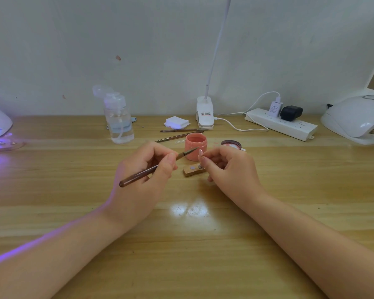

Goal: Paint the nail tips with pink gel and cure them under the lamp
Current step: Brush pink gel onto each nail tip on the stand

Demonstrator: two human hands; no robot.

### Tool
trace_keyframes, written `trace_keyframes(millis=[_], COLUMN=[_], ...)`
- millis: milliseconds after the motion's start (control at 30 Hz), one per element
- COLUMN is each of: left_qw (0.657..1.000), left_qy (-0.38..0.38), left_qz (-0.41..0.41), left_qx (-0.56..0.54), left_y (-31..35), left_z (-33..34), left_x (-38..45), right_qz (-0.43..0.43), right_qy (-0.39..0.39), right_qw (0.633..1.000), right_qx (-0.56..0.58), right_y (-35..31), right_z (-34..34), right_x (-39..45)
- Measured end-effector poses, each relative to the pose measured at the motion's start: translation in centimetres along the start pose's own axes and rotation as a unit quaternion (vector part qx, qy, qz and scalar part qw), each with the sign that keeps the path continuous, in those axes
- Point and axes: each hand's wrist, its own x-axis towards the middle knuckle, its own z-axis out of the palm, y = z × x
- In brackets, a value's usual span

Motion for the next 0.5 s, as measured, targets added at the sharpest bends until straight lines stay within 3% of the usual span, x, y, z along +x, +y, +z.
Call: trace_keyframes(millis=[500], left_qw=[0.999], left_qy=[-0.032], left_qz=[-0.019], left_qx=[0.007], left_y=[-0.18], left_z=[-0.18], left_x=[0.11], right_qz=[0.003], right_qy=[-0.004], right_qw=[1.000], right_qx=[0.019], right_y=[-0.04], right_z=[-0.06], right_x=[-0.02])
